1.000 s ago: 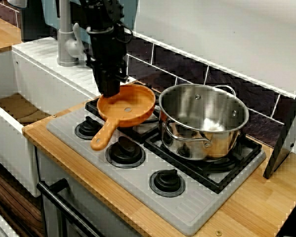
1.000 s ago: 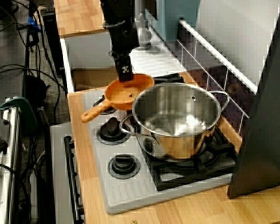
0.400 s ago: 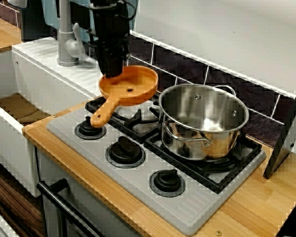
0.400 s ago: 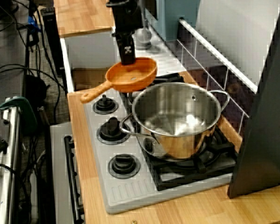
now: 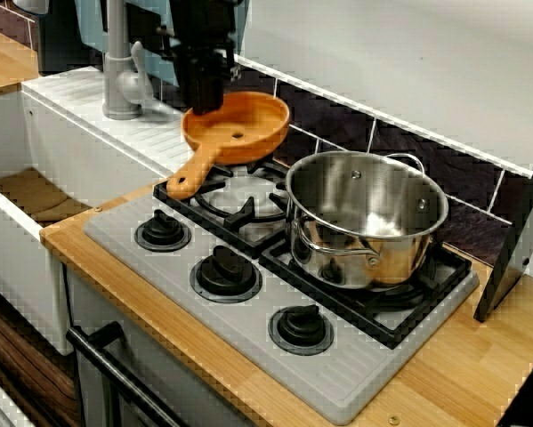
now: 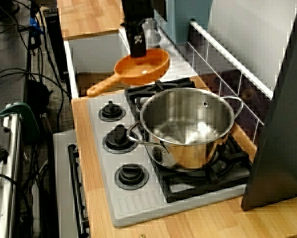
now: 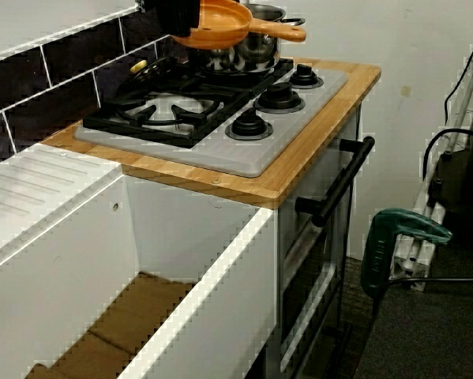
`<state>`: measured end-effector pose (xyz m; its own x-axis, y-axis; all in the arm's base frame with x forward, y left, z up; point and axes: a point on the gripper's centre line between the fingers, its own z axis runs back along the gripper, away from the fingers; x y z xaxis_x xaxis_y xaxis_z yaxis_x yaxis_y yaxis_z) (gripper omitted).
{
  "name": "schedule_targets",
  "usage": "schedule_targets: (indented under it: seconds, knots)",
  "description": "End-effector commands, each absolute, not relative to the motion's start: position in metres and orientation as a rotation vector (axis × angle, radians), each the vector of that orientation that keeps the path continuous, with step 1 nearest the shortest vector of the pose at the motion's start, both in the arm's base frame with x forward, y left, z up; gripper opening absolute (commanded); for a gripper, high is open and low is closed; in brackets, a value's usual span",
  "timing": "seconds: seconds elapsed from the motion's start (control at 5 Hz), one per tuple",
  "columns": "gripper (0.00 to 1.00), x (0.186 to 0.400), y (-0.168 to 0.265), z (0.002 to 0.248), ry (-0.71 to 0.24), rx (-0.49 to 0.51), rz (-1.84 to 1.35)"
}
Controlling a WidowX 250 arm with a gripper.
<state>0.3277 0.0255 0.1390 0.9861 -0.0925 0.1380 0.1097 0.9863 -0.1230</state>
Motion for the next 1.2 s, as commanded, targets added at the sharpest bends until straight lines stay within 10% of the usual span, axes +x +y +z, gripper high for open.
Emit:
schedule_targets:
  seconds: [0.0, 1.0]
  knots:
    - [0.00, 0.351, 0.027, 0.154, -0.137, -0.083, -0.099]
    - [0.00, 0.374, 0.047, 0.129, -0.080, -0.065, -0.113]
